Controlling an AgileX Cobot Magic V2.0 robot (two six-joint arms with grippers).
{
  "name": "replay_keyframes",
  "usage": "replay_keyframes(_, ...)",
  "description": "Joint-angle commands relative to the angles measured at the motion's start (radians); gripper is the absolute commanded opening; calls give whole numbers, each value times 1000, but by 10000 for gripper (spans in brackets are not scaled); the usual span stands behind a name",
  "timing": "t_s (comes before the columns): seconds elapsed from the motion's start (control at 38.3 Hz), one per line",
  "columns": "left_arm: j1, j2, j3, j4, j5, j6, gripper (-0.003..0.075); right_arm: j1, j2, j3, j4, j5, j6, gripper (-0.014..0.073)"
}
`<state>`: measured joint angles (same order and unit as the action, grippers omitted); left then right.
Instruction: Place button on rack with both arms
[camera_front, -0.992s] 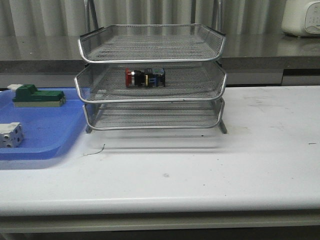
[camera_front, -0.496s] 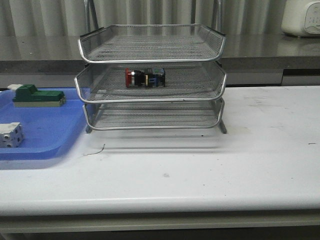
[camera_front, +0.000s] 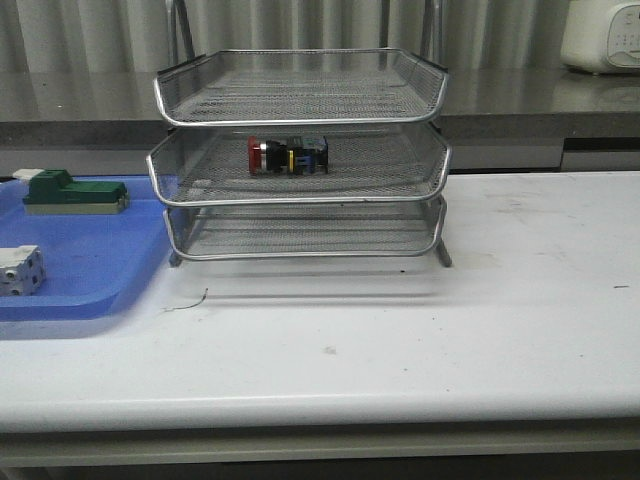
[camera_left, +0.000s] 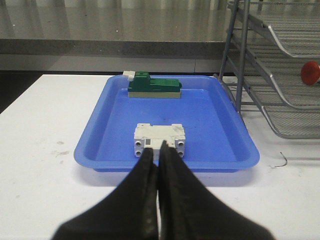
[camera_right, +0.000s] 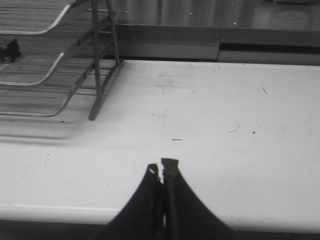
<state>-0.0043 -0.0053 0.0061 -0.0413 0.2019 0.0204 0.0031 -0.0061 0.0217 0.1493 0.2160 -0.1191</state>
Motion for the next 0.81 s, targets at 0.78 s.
replay_keyframes(0.78,1,-20,11,-1,-76,-13,-19,-33,-21,3,19,-67,11,-60)
